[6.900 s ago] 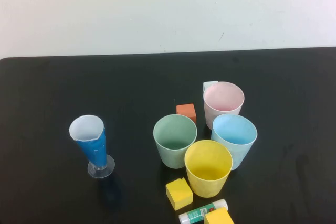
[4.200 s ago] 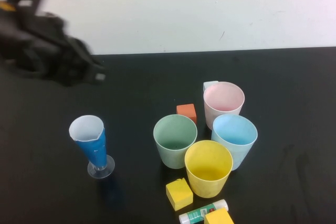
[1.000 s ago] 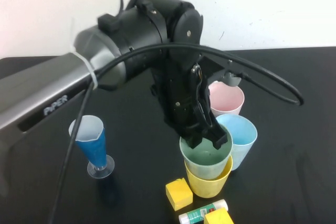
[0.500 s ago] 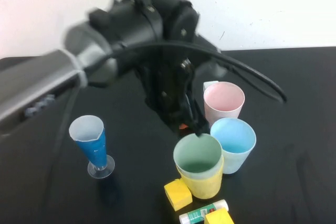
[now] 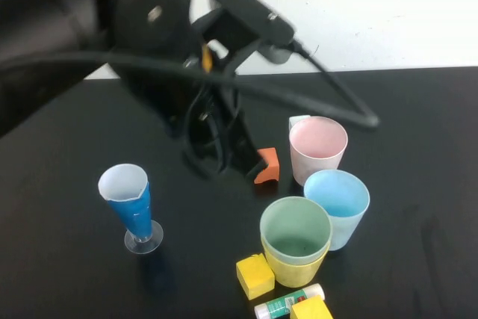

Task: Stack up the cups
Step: Pick up the pink cup

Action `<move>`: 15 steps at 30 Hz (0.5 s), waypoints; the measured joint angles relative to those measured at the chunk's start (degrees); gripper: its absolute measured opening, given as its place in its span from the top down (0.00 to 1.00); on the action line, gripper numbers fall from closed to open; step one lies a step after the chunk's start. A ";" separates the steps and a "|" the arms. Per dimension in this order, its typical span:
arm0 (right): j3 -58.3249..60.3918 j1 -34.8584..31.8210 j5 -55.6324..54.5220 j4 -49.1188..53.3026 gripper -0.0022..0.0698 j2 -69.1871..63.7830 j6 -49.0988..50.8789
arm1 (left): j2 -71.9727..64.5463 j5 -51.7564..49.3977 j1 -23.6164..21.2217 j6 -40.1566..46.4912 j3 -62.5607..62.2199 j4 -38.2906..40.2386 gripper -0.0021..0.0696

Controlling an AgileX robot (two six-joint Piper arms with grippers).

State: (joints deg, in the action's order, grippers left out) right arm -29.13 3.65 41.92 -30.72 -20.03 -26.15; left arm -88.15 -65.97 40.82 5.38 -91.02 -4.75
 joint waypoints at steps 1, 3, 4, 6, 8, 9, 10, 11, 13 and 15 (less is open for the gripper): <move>-2.89 0.00 3.06 1.76 0.97 -3.23 -1.09 | 1.40 1.02 0.00 0.14 2.10 0.12 0.97; -8.87 0.00 9.33 5.09 0.97 -9.82 -2.68 | 4.25 3.42 0.00 0.13 6.28 0.24 0.97; -11.30 0.00 11.92 6.64 0.97 -12.44 -3.29 | 5.97 4.80 0.00 0.13 8.67 0.52 0.97; -16.66 0.00 18.18 8.60 0.97 -18.28 -5.03 | 9.75 7.76 0.00 0.13 12.94 1.06 0.97; -22.56 0.00 24.16 8.80 0.97 -24.72 -7.96 | 13.72 10.20 0.00 0.13 17.45 1.89 0.97; -25.49 0.00 26.49 7.94 0.97 -27.90 -9.80 | 15.33 10.97 0.00 0.13 19.21 2.30 0.97; -28.38 0.00 27.65 6.79 0.97 -31.09 -11.72 | 17.32 11.73 0.00 0.13 21.36 2.68 0.97; -31.23 0.00 28.50 5.08 0.97 -34.16 -13.39 | 19.28 12.45 0.00 0.13 23.46 3.10 0.97; -35.99 0.45 28.84 2.21 0.97 -39.20 -15.46 | 22.73 13.62 0.00 0.13 27.47 3.61 0.97; -40.77 2.18 28.84 2.00 0.97 -44.29 -16.49 | 26.47 14.76 0.00 0.13 30.77 3.88 0.97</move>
State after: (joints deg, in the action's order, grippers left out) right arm -69.90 5.83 70.76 -28.72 -64.32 -42.64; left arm -61.68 -51.21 40.82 5.51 -60.25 -0.87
